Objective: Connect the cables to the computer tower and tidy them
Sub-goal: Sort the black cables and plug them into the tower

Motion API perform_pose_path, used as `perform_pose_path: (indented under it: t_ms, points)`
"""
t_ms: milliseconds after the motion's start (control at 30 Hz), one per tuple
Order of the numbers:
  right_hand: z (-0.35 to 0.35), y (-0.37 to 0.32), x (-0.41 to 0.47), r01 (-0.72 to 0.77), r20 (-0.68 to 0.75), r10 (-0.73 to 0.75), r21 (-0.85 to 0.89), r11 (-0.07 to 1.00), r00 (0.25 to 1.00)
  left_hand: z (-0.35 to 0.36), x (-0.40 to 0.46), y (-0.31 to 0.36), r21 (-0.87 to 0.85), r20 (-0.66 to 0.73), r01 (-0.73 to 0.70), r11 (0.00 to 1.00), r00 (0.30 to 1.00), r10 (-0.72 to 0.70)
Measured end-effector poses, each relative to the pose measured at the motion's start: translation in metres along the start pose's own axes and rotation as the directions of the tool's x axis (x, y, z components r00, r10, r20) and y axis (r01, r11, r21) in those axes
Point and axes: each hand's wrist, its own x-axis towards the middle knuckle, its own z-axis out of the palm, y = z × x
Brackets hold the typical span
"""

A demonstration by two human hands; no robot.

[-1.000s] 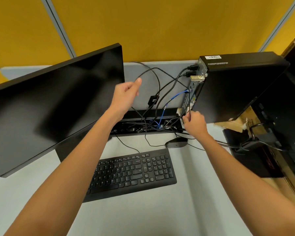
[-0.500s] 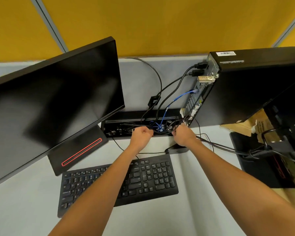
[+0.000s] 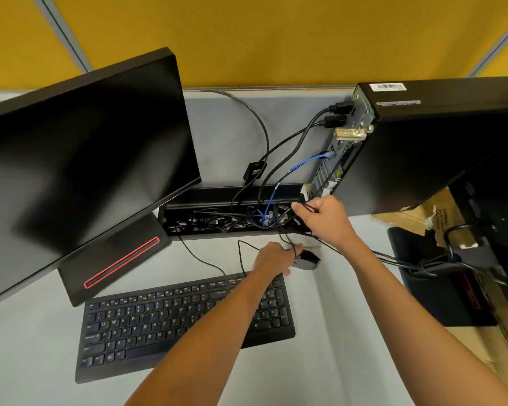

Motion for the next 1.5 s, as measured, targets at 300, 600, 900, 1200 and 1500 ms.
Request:
perform_pose_path:
  t_ms: [300,600,900,1200,1500]
  points:
    - [-0.041,-0.015,-0.023,0.237,-0.152,-0.245,-0.064,0.969,0.958,0.041,-0.025,0.010,0.045,0.280,-0.251,0.967,0.932,0.229]
    - [-0.081,-0.033,-0.041,0.176,-0.076,-0.167,0.130,0.976,0.983,0.022,-0.058,0.007,0.149,0.203,-0.507,0.849,0.856,0.476]
    - [-0.101,-0.050,-0.043,0.303,-0.019,-0.303,0.092,0.949,0.953,-0.131,-0.129,0.065,0.320,-0.396,-0.405,0.856,0.764,0.509]
    - [-0.088,-0.059,-0.039,0.353,-0.122,-0.337,0.147,0.924,0.934,-0.127,-0.142,0.077,0.053,-0.171,-0.674,0.737,0.721,0.672]
    - [-0.044,-0.029,-0.046,0.378,-0.334,-0.412,-0.165,0.911,0.847,-0.151,-0.141,0.068,-0.192,-0.464,-0.721,0.666,0.665,0.586]
